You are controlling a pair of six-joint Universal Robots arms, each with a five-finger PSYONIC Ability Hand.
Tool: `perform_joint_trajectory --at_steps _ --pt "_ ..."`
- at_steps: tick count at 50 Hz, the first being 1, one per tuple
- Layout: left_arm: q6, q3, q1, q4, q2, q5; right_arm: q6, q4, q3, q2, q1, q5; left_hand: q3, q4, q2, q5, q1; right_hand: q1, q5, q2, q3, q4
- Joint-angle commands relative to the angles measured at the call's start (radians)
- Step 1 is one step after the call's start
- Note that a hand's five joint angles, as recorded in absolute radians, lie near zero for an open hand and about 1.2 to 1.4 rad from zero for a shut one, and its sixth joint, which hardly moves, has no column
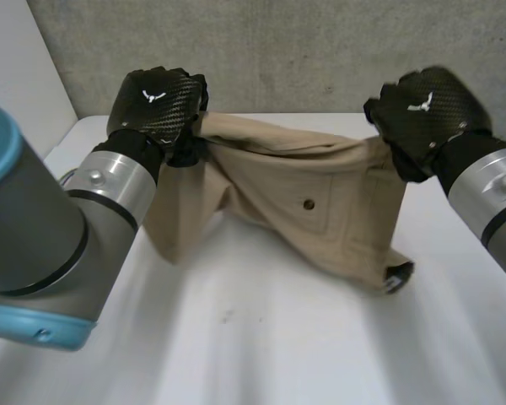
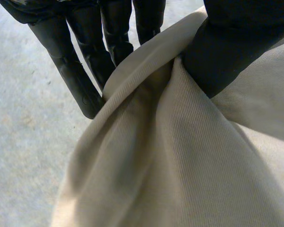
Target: Fold the shorts.
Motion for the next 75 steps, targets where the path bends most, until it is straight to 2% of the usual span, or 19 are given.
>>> perform_joint_trajectory --at_steps 1,4,10,14,18,20,23,26,28,31,37,44,49,50,53,57,64,71,75 --pt "0.119 -0.027 0.004 -0.053 -0.035 0.029 0.004 0.082 -0.049 0.158 0.005 -0.002 0.18 0.162 0.165 0.23 0.246 0.438 0.256 0.225 0.219 0.208" --pt "0.146 -0.016 0.007 -0.059 -0.124 0.027 0.004 0.091 -0.081 0.227 0.005 0.003 0.063 0.044 0.048 0.113 0.128 0.438 0.256 0.225 0.219 0.208" --pt "0.228 0.077 0.044 -0.035 -0.281 0.029 0.014 0.085 -0.196 0.351 0.007 0.006 0.074 0.056 0.059 0.124 0.14 0.438 0.256 0.225 0.219 0.208" --pt "0.311 0.226 0.062 0.037 -0.347 0.031 0.057 0.023 -0.373 0.438 0.007 0.024 0.08 0.062 0.065 0.13 0.146 0.438 0.256 0.225 0.219 0.208" --pt "0.362 0.37 0.067 0.204 -0.358 0.032 0.157 -0.141 -0.512 0.452 0.004 0.062 0.089 0.071 0.074 0.139 0.154 0.438 0.256 0.225 0.219 0.208" --pt "0.362 0.412 0.068 0.35 -0.348 0.038 0.195 -0.227 -0.538 0.448 0.001 0.073 0.103 0.085 0.089 0.154 0.169 0.438 0.256 0.225 0.219 0.208" --pt "0.357 0.406 0.065 0.562 -0.332 0.066 0.247 -0.433 -0.537 0.426 -0.007 0.076 0.136 0.117 0.121 0.186 0.201 0.438 0.256 0.225 0.219 0.208" --pt "0.35 0.368 0.064 0.686 -0.284 0.103 0.272 -0.587 -0.482 0.376 -0.005 0.067 0.171 0.153 0.156 0.221 0.236 0.438 0.256 0.225 0.219 0.208" --pt "0.339 0.274 0.067 0.728 -0.226 0.136 0.267 -0.616 -0.44 0.351 -0.004 0.047 0.177 0.159 0.162 0.227 0.242 0.438 0.256 0.225 0.219 0.208" --pt "0.321 0.152 0.068 0.732 -0.171 0.17 0.261 -0.616 -0.344 0.305 -0.002 0.014 0.177 0.159 0.162 0.227 0.242 0.438 0.256 0.225 0.219 0.208" --pt "0.31 -0.071 0.073 0.692 -0.127 0.17 0.243 -0.578 -0.13 0.212 -0.007 -0.045 0.174 0.156 0.159 0.224 0.24 0.438 0.256 0.225 0.219 0.208" --pt "0.301 -0.324 0.064 0.504 -0.123 0.163 0.175 -0.38 0.127 0.198 -0.005 -0.157 0.08 0.062 0.065 0.131 0.146 0.438 0.256 0.225 0.219 0.208" --pt "0.305 -0.419 0.013 0.386 -0.143 0.161 0.102 -0.3 0.288 0.263 0.005 -0.175 -0.342 -0.36 -0.357 -0.292 -0.276 0.438 0.256 0.225 0.219 0.208" --pt "0.31 -0.431 -0.011 0.354 -0.164 0.155 0.091 -0.298 0.302 0.276 0.007 -0.174 -0.424 -0.442 -0.439 -0.374 -0.359 0.438 0.256 0.225 0.219 0.208" --pt "0.314 -0.436 -0.045 0.304 -0.213 0.121 0.051 -0.297 0.336 0.307 0.008 -0.167 -0.434 -0.452 -0.449 -0.383 -0.368 0.438 0.256 0.225 0.219 0.208" --pt "0.314 -0.438 -0.051 0.29 -0.218 0.045 0.045 -0.292 0.342 0.308 0.008 -0.166 -0.51 -0.528 -0.525 -0.46 -0.444 0.438 0.256 0.225 0.219 0.208" --pt "0.301 -0.441 -0.037 0.303 -0.12 -0.095 0.054 -0.292 0.349 0.301 -0.002 -0.169 -0.742 -0.76 -0.756 -0.691 -0.676 0.438 0.256 0.225 0.219 0.208" --pt "0.271 -0.481 -0.03 0.307 -0.014 -0.129 0.077 -0.297 0.356 0.297 -0.008 -0.163 -0.836 -0.854 -0.851 -0.786 -0.77 0.438 0.256 0.225 0.219 0.208" --pt "0.19 -0.528 -0.028 0.298 0.057 -0.126 0.102 -0.298 0.353 0.297 -0.027 -0.158 -0.833 -0.851 -0.848 -0.783 -0.767 0.438 0.256 0.225 0.219 0.208"
